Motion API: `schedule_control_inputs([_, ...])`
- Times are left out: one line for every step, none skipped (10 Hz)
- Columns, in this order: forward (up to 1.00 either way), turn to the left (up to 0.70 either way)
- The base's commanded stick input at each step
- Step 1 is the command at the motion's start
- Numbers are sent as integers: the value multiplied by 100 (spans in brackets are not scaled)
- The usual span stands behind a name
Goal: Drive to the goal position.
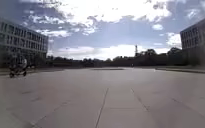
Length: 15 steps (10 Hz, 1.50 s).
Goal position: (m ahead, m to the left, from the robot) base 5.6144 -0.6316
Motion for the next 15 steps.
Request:
schedule_control_inputs([69,-1])
schedule_control_inputs([69,-1])
schedule_control_inputs([69,-1])
schedule_control_inputs([69,-1])
schedule_control_inputs([69,-1])
schedule_control_inputs([69,-1])
schedule_control_inputs([69,-1])
schedule_control_inputs([69,-1])
schedule_control_inputs([69,-1])
schedule_control_inputs([69,-1])
schedule_control_inputs([69,-1])
schedule_control_inputs([69,-1])
schedule_control_inputs([69,-1])
schedule_control_inputs([69,-1])
schedule_control_inputs([69,-1])
